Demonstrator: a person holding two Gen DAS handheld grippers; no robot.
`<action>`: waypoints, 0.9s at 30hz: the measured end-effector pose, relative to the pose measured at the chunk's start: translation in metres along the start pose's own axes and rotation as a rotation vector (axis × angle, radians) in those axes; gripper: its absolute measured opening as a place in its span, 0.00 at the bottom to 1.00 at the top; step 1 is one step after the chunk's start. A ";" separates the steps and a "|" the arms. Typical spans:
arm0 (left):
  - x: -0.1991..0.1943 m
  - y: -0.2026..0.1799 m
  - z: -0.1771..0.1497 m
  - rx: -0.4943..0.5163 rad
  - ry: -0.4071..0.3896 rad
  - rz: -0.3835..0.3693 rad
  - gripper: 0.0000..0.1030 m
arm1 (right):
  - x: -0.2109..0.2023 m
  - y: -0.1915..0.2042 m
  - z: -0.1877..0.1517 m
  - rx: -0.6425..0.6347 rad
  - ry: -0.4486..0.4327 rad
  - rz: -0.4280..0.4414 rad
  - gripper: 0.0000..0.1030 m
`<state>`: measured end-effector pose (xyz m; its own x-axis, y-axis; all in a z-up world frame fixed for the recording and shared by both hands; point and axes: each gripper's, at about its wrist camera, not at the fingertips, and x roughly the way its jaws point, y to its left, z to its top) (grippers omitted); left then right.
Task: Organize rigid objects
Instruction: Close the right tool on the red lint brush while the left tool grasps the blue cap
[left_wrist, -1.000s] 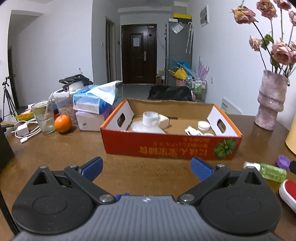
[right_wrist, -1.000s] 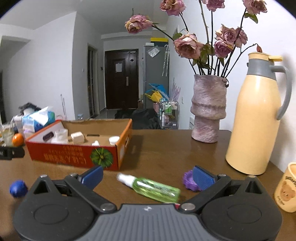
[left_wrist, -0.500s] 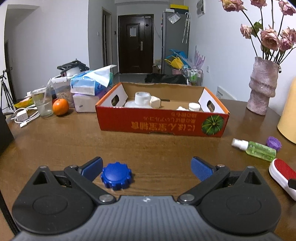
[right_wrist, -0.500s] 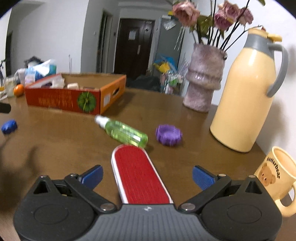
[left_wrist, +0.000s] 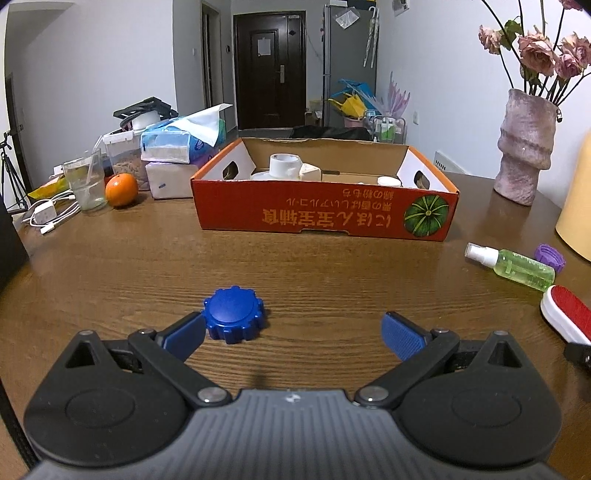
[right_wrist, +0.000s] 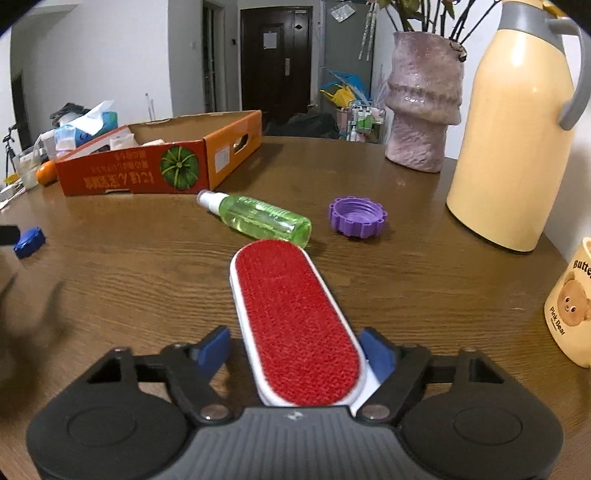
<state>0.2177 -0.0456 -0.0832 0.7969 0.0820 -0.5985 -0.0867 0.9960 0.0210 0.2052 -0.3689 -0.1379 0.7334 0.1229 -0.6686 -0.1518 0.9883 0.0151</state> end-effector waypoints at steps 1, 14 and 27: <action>0.000 0.001 0.000 -0.001 0.001 0.000 1.00 | 0.000 0.000 0.000 0.005 -0.002 0.004 0.62; 0.011 0.017 0.001 -0.017 0.016 0.023 1.00 | -0.010 0.010 -0.004 0.055 -0.067 -0.013 0.53; 0.044 0.047 0.000 0.011 0.050 0.070 0.99 | -0.012 0.041 0.009 0.037 -0.099 -0.011 0.53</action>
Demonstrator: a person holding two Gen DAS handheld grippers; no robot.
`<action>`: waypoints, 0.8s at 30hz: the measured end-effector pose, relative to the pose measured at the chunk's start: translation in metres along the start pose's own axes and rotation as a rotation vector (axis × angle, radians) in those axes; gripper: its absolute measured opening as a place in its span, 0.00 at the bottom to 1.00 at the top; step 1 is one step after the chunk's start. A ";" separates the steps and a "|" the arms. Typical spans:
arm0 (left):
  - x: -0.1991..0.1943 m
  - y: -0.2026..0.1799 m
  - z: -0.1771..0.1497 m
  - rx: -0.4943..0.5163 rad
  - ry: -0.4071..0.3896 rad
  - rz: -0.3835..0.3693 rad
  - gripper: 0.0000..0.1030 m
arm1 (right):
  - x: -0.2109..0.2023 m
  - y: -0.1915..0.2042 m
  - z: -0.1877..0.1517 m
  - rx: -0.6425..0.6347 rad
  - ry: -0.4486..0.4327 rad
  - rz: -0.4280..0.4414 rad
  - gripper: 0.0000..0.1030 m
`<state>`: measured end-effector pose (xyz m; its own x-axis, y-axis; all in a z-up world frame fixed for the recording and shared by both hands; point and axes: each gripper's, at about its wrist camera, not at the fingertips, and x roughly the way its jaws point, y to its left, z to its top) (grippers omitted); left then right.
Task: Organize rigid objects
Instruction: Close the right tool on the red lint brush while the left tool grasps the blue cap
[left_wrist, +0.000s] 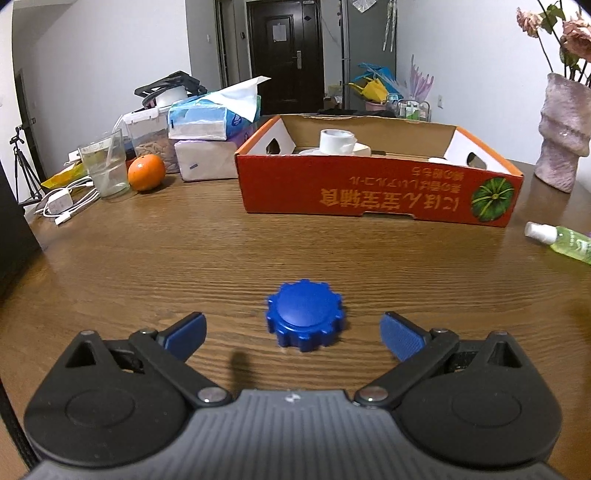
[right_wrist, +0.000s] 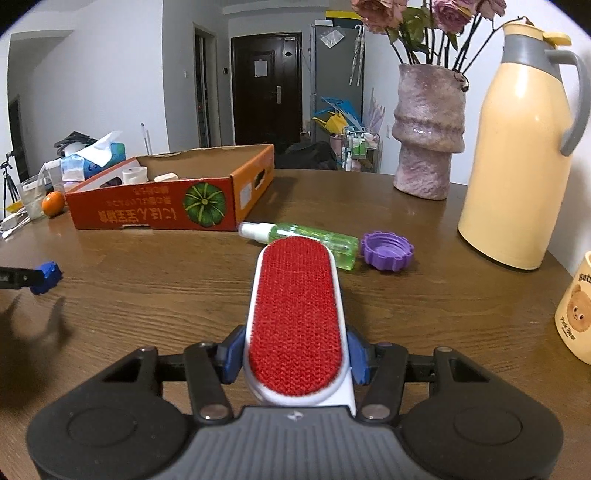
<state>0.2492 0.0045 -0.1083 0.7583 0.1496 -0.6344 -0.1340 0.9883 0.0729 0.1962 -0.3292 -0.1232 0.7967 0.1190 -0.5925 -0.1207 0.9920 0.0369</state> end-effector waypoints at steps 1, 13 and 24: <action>0.003 0.001 0.001 0.004 0.004 0.000 0.97 | 0.000 0.002 0.001 -0.002 -0.001 -0.001 0.53; 0.026 0.004 0.006 0.011 0.048 -0.058 0.63 | 0.009 0.025 0.015 -0.019 -0.005 -0.001 0.53; 0.031 0.007 0.011 0.015 0.040 -0.105 0.52 | 0.014 0.042 0.024 -0.019 -0.008 0.012 0.53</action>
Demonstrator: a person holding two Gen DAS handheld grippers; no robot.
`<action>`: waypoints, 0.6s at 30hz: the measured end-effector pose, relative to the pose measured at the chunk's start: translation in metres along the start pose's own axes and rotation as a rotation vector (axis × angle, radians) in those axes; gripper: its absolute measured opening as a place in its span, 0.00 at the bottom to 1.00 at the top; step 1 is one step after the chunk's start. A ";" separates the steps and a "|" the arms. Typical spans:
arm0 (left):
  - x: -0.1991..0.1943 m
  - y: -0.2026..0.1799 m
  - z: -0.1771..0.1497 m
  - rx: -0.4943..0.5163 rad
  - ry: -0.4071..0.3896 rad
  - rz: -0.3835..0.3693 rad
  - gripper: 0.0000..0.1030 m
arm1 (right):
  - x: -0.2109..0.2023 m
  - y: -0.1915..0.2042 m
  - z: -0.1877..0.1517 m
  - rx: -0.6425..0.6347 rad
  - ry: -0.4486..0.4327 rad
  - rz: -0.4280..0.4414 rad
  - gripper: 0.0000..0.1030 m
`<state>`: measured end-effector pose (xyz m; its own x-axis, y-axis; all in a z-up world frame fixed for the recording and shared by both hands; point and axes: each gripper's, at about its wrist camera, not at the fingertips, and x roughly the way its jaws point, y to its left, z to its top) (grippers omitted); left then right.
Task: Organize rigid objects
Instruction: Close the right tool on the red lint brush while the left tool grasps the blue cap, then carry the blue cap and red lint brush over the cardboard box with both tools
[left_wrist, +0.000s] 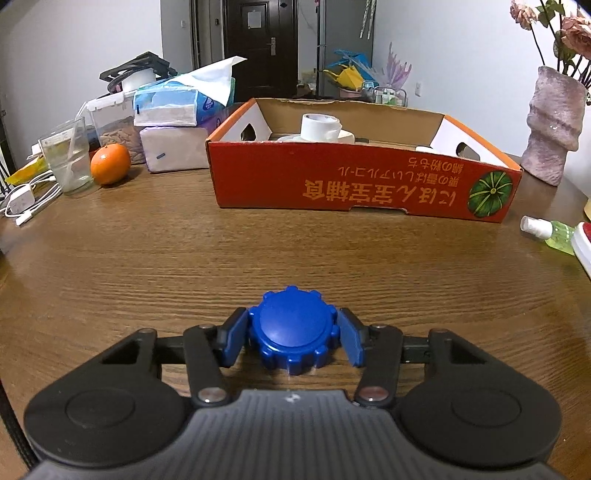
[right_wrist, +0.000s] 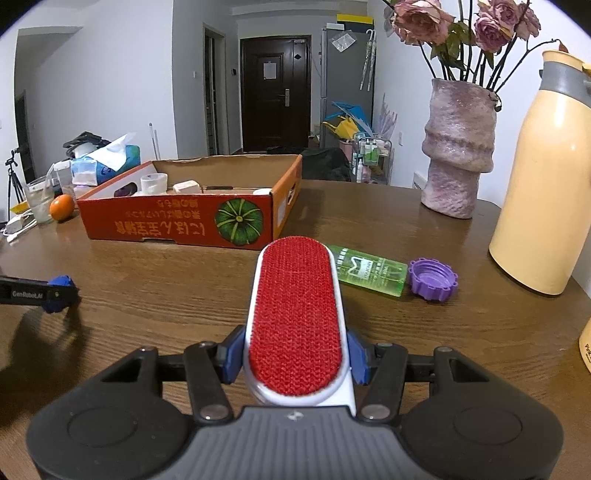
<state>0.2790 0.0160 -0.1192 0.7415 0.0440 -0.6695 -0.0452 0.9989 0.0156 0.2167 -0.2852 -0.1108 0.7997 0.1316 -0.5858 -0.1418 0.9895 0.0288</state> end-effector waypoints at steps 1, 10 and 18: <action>0.000 0.000 0.001 0.001 -0.003 -0.001 0.52 | 0.000 0.001 0.001 0.001 -0.001 0.001 0.53; -0.010 0.004 0.011 -0.009 -0.052 0.001 0.52 | 0.004 0.019 0.016 0.011 -0.029 0.027 0.53; -0.021 0.004 0.031 -0.033 -0.110 -0.019 0.52 | 0.009 0.040 0.036 0.021 -0.059 0.063 0.53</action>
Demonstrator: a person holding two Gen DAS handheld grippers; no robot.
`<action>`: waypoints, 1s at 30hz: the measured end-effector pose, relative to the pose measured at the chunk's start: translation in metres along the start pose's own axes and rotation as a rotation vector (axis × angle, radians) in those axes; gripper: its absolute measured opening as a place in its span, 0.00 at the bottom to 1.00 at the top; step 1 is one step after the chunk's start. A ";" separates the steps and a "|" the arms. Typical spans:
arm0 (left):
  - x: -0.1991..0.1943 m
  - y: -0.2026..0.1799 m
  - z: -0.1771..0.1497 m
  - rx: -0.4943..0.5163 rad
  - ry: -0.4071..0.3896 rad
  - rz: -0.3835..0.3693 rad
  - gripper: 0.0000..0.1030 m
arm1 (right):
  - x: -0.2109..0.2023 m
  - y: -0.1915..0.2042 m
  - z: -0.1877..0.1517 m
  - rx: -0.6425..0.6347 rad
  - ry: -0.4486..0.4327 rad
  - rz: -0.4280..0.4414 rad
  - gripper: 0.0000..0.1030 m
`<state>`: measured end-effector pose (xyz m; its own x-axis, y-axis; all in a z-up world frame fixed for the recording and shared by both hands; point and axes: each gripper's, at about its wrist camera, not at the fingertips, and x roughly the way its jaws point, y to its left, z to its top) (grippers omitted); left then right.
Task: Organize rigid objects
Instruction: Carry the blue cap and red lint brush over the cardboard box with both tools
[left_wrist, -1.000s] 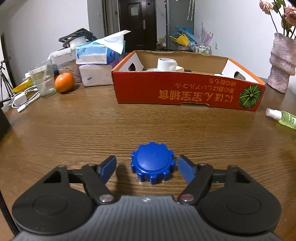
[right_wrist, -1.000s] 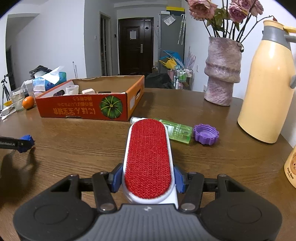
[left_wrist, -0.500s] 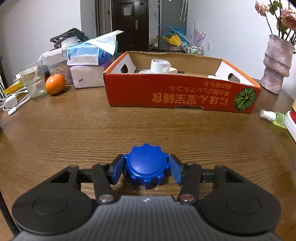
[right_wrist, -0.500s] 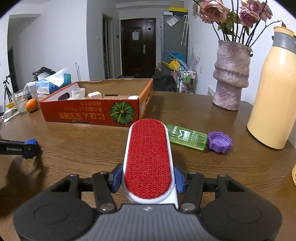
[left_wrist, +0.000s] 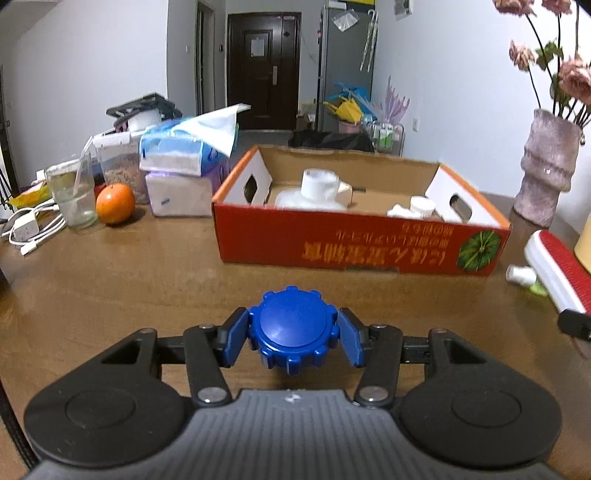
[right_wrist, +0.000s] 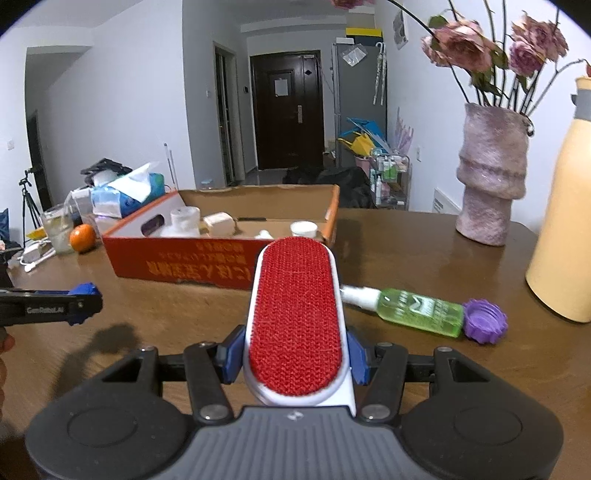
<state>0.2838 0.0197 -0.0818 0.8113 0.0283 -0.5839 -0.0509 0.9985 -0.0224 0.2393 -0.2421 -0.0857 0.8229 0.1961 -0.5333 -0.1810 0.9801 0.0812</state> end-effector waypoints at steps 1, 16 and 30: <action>-0.001 -0.001 0.003 -0.004 -0.008 -0.001 0.52 | 0.001 0.003 0.003 0.000 -0.003 0.004 0.53; 0.001 -0.011 0.049 -0.062 -0.098 -0.051 0.52 | 0.029 0.037 0.043 0.036 -0.025 0.032 0.53; 0.027 -0.010 0.083 -0.093 -0.139 -0.027 0.52 | 0.066 0.043 0.080 0.057 -0.026 0.016 0.53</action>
<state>0.3547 0.0144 -0.0303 0.8856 0.0140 -0.4642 -0.0760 0.9904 -0.1152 0.3291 -0.1849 -0.0506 0.8339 0.2121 -0.5095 -0.1642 0.9767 0.1379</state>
